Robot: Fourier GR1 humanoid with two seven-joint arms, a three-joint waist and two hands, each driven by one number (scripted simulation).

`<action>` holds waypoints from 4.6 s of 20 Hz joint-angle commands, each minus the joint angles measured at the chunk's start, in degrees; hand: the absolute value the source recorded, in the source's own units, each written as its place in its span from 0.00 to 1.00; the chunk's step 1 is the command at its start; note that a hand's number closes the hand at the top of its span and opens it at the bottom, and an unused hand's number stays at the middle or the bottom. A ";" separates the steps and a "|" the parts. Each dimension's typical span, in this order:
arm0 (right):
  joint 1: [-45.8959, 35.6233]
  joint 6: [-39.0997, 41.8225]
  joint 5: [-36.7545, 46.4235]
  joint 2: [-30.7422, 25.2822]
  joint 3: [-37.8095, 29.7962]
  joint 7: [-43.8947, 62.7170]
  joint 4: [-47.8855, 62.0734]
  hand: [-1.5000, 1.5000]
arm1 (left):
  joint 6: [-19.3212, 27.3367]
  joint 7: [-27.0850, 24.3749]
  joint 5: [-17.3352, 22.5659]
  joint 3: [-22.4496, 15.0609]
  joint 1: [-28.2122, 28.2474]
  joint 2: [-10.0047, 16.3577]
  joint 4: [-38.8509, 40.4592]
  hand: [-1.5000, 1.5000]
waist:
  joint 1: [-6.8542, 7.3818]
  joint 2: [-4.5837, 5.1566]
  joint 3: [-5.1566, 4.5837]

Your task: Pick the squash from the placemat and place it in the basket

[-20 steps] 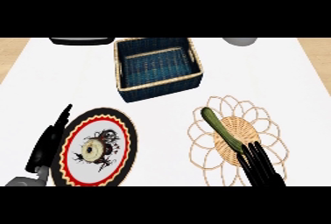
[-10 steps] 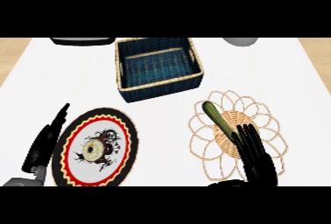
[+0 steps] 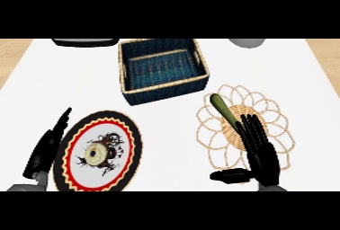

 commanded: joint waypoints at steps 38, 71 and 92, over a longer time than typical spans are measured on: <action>-18.22 25.82 20.83 -6.97 -3.24 42.93 6.00 1.00 | -4.29 1.25 -3.84 3.67 1.72 -2.92 -2.28 0.50 | 0.14 -0.66 -0.18; -65.45 82.47 0.27 1.56 -8.45 91.37 -32.16 1.00 | -3.85 0.18 -6.45 5.29 -3.78 -5.32 2.84 0.50 | 0.25 0.23 0.31; -72.19 54.52 3.59 2.37 3.70 87.22 8.34 0.00 | -7.35 -0.59 -5.69 6.53 -0.44 -4.53 -0.93 0.50 | 1.82 0.51 0.29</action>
